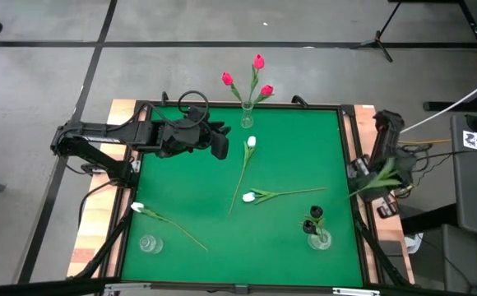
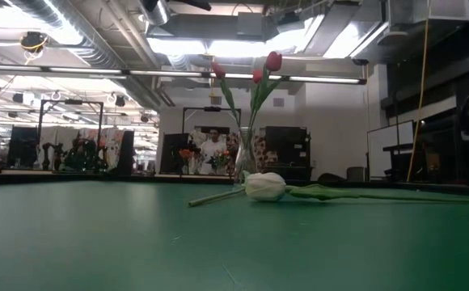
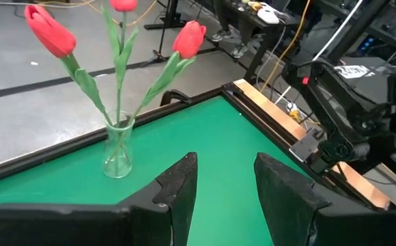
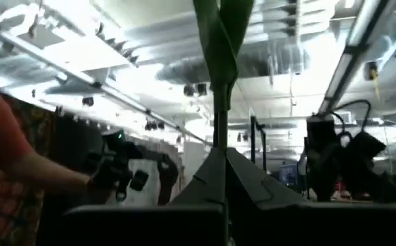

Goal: Sort flowers into vase by color
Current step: Put the black tulip into the bottom right transparent vase

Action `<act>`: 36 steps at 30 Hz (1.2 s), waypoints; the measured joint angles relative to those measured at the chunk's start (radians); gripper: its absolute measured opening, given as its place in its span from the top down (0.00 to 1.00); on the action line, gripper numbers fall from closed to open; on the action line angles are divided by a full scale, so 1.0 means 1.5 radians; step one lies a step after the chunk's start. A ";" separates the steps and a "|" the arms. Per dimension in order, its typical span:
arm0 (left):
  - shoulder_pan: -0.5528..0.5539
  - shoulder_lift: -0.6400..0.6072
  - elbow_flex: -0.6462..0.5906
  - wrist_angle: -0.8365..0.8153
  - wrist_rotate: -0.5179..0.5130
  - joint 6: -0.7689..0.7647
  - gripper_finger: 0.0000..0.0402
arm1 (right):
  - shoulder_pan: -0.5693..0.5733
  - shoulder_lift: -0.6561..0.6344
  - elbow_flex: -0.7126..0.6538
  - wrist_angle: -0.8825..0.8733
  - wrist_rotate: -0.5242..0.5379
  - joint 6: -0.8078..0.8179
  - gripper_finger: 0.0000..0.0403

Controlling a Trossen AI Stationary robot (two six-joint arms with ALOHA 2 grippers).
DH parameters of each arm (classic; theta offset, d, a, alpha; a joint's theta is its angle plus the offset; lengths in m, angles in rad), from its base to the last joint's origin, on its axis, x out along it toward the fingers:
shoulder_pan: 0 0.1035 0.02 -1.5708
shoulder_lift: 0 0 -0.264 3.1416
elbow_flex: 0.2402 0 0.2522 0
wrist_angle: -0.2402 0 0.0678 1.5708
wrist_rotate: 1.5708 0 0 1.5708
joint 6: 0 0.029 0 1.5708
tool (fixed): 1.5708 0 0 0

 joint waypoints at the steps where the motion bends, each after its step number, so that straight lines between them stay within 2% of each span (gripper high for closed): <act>1: 0.000 0.000 0.000 0.000 0.000 0.000 0.64 | 0.000 -0.013 0.011 -0.039 0.000 -0.002 1.00; 7: 0.000 0.000 0.000 0.001 -0.004 -0.008 0.64 | 0.000 -0.094 0.129 -0.369 0.004 -0.020 1.00; 10: 0.000 0.000 0.000 0.001 -0.013 -0.018 0.64 | 0.000 -0.097 0.206 -0.547 0.007 -0.048 1.00; 12: 0.000 0.000 0.000 0.002 -0.020 -0.031 0.64 | 0.000 -0.097 0.235 -0.605 -0.012 -0.040 1.00; 16: -0.001 0.000 0.000 0.002 -0.024 -0.052 0.64 | 0.000 -0.097 0.214 -0.551 -0.058 -0.032 1.00; 18: -0.002 0.000 0.000 0.002 -0.024 -0.064 0.64 | 0.000 -0.097 0.182 -0.514 -0.073 0.016 1.00; 22: -0.002 0.010 0.000 0.003 -0.026 -0.068 0.64 | -0.001 -0.098 0.103 -0.477 -0.050 0.133 1.00; 30: -0.002 0.049 0.000 0.003 -0.034 -0.084 0.64 | -0.001 -0.098 -0.038 -0.230 -0.061 0.171 1.00; 36: 0.000 0.068 -0.001 0.001 -0.034 -0.087 0.64 | -0.001 -0.075 -0.046 -0.214 -0.056 0.219 1.00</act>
